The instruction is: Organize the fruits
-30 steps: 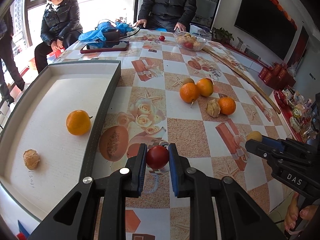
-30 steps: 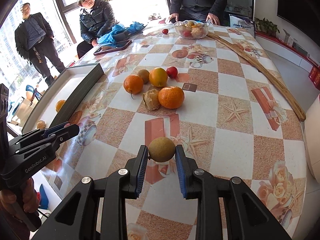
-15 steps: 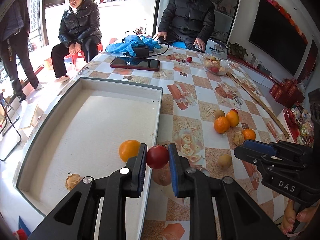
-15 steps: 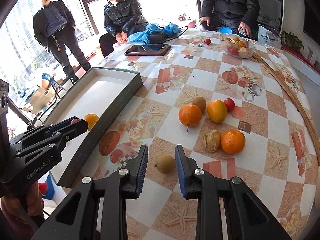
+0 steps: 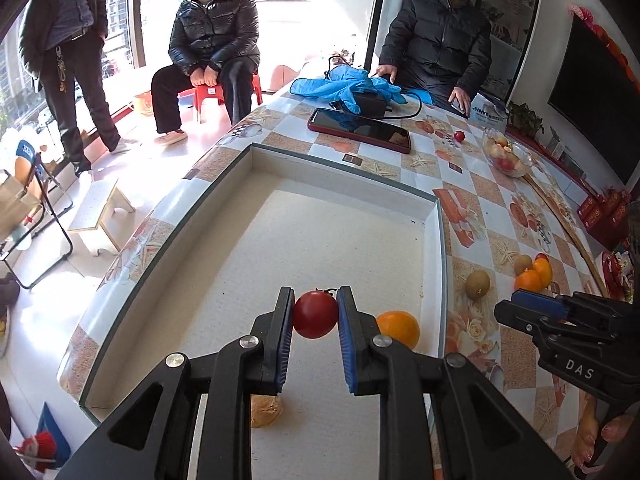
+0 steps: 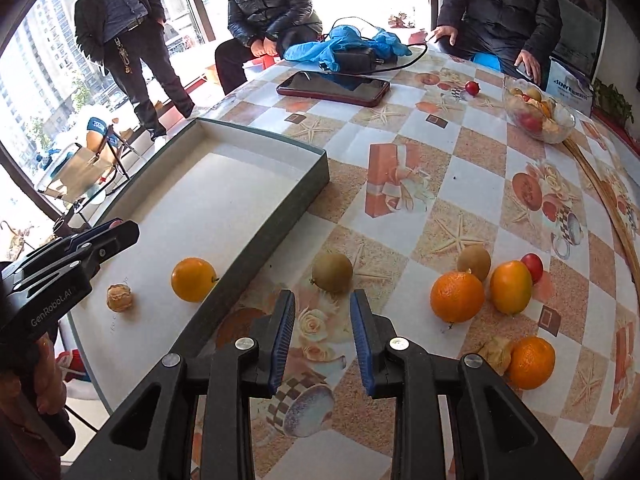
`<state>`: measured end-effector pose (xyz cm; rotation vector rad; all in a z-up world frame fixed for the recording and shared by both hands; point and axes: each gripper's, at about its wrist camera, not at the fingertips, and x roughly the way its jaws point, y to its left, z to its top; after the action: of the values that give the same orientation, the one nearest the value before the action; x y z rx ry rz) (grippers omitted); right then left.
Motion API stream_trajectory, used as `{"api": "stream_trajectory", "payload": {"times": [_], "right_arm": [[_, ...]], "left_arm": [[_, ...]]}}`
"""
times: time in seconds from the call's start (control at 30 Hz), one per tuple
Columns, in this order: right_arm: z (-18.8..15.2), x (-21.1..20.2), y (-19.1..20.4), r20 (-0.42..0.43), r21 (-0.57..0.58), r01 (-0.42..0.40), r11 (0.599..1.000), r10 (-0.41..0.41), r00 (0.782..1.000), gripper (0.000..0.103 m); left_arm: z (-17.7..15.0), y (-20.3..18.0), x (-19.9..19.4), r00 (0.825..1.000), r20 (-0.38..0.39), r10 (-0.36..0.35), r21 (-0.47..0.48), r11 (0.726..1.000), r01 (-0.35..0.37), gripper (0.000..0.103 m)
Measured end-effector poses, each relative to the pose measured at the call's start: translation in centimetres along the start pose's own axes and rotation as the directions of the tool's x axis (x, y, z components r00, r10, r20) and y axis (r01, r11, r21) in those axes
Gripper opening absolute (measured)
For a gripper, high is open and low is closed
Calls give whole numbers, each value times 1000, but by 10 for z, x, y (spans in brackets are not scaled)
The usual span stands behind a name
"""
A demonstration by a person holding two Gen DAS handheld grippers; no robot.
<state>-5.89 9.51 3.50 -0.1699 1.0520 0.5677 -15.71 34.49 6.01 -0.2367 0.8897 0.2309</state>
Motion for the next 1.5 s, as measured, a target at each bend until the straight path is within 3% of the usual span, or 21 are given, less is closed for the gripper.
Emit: {"api": "stream_trajectory", "payload": {"times": [0.27,0.3,0.33,0.4,0.67,0.87,1.07,1.1,1.13,1.3,1.5], "right_arm": [[13,30,-9,-24,33,20,999,-19,1000,30],[15,31,-9,-23,37,11,999,-11,1000,35],[17,32,-9,-20,39,14,999,-13,1000,56],[22,28,-7,24,28,41,999,-42,999,71],[48,44,9,21,-71,90,993,-89,996,71],[62,62,7,13,-79,75,994,-75,997,71],[68,79,19,16,-111,62,992,-60,998,53],[69,79,22,22,-121,63,991,-61,998,37],[69,79,24,24,-125,61,990,-58,998,27],[73,66,15,33,-61,52,997,-51,998,27],[83,36,27,49,-42,-78,996,80,996,27]], "left_arm": [[1,9,5,1000,-8,5,-9,1000,-5,24],[1,9,6,1000,-9,6,-9,1000,-7,24],[1,10,7,1000,-11,7,-10,1000,-7,24],[1,11,9,1000,-15,8,-10,1000,-8,24],[-1,13,21,999,-42,10,-13,1000,-10,24],[-1,17,28,998,-56,18,-14,1000,-19,24],[1,22,38,996,-77,36,-24,999,-38,24],[1,22,39,996,-80,37,-26,999,-40,24],[1,24,39,996,-84,39,-30,999,-42,24],[2,27,40,996,-82,40,-36,998,-43,24],[2,27,42,995,-87,48,-41,998,-52,24]]}}
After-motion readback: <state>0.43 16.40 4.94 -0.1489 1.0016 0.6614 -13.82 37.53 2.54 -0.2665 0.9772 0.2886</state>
